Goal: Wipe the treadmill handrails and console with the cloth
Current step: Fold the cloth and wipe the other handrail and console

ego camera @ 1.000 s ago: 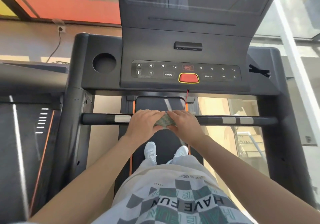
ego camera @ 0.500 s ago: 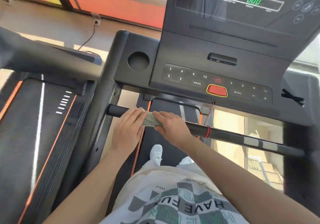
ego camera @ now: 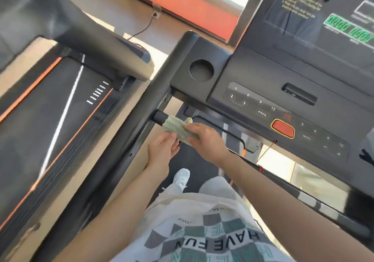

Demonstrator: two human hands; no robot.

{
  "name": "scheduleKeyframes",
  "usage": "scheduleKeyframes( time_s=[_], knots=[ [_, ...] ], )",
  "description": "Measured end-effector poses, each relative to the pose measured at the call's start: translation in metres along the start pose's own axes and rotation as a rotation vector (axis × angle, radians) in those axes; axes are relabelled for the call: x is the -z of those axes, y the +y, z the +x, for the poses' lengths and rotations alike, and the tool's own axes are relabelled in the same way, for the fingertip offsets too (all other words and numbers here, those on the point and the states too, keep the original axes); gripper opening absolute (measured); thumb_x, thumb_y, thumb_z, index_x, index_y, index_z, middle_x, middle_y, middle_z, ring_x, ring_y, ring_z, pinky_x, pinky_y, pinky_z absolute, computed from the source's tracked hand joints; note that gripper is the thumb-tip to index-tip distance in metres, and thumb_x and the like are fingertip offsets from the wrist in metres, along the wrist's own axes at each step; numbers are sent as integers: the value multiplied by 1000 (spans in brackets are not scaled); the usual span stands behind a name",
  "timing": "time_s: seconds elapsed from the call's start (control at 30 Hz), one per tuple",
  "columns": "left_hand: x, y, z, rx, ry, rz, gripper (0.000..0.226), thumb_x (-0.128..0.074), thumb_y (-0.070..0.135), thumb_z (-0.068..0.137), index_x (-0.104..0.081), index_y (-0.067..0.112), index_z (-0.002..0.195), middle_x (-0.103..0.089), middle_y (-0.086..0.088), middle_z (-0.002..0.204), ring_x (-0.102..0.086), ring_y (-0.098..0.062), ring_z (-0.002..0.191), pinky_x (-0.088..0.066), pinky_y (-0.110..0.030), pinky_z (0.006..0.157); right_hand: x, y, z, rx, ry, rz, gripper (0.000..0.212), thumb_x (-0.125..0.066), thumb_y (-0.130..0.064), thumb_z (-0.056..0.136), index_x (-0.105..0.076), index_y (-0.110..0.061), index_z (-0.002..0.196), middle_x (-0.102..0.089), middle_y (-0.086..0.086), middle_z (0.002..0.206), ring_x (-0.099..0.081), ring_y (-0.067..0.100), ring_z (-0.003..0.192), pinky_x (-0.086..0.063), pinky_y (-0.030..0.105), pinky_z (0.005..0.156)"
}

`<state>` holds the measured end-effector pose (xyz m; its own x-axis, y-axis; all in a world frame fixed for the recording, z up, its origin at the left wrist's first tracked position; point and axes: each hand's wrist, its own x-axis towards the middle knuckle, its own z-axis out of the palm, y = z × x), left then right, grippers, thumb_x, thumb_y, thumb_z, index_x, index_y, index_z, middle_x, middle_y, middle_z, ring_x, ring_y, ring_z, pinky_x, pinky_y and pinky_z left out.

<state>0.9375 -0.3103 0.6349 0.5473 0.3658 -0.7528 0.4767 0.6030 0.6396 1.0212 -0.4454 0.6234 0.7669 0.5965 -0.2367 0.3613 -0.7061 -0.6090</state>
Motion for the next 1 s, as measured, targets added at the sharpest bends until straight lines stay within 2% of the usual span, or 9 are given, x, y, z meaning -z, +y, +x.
scheduleKeyframes(
  time_s=[0.1, 0.27, 0.4, 0.47, 0.6, 0.73, 0.83, 0.93, 1.0],
  knots=[
    [-6, -1, 11, 72, 35, -201, 18, -60, 15, 102, -71, 8, 114, -75, -10, 115, -71, -20, 109, -57, -30, 93, 4, -10, 20, -20, -80, 66, 46, -60, -8, 92, -63, -21, 136, -65, -2, 133, -62, 21, 116, -47, 30, 97],
    [-11, 5, 24, 197, 110, -474, 26, -64, 23, 101, -68, 11, 123, -75, -4, 116, -70, -11, 105, -57, -22, 80, 7, -24, 58, -50, -229, 100, 47, -61, -17, 93, -59, -28, 139, -70, 2, 126, -64, 20, 113, -47, 36, 102],
    [-18, 9, 25, 191, 153, -601, 19, -59, 32, 103, -70, 16, 103, -78, 4, 90, -70, -8, 89, -57, -20, 58, 17, -28, 74, 8, -325, 165, 49, -65, -10, 94, -56, -17, 142, -61, -1, 138, -56, 7, 119, -34, 7, 97],
    [-24, 13, 23, 171, 156, -621, 24, -52, 35, 106, -69, 19, 99, -75, 6, 88, -68, -6, 82, -55, -18, 52, 19, -28, 79, 47, -338, 177, 49, -64, -8, 95, -56, -16, 142, -63, 0, 136, -56, 5, 119, -33, 5, 95],
    [-25, 13, 32, 58, 189, -611, 29, -54, 43, 103, -72, 21, 101, -75, 6, 91, -67, -7, 85, -55, -24, 84, 15, -22, 86, 88, -376, 244, 47, -63, -9, 96, -57, -18, 142, -67, 6, 130, -62, 18, 119, -44, 27, 106],
    [-29, 3, 36, -10, 197, -552, 33, -54, 46, 103, -71, 20, 114, -75, 5, 103, -69, -7, 89, -54, -23, 82, 21, -4, 78, 149, -441, 208, 51, -61, -12, 99, -49, -19, 148, -63, 0, 136, -61, 13, 117, -43, 24, 106],
    [-41, -13, 27, -14, 152, -487, 42, -55, 47, 102, -66, 19, 130, -75, 4, 112, -70, -10, 97, -55, -28, 92, 30, 17, 61, 181, -438, 143, 52, -63, -16, 97, -50, -20, 147, -61, -3, 139, -56, 9, 125, -36, 16, 101],
    [-58, -34, 13, 12, 102, -395, 43, -52, 44, 104, -63, 15, 133, -77, 1, 109, -73, -13, 96, -58, -29, 87, 38, 48, 31, 168, -449, 65, 55, -65, -25, 95, -49, -25, 148, -65, -5, 135, -61, 11, 110, -41, 23, 100],
    [-71, -55, 1, 40, 47, -321, 45, -53, 40, 104, -59, 10, 138, -74, -6, 119, -72, -20, 108, -57, -35, 96, 45, 69, 7, 142, -446, 56, 59, -67, -29, 94, -48, -28, 149, -68, -6, 129, -59, 8, 98, -46, 29, 97]
  ],
)
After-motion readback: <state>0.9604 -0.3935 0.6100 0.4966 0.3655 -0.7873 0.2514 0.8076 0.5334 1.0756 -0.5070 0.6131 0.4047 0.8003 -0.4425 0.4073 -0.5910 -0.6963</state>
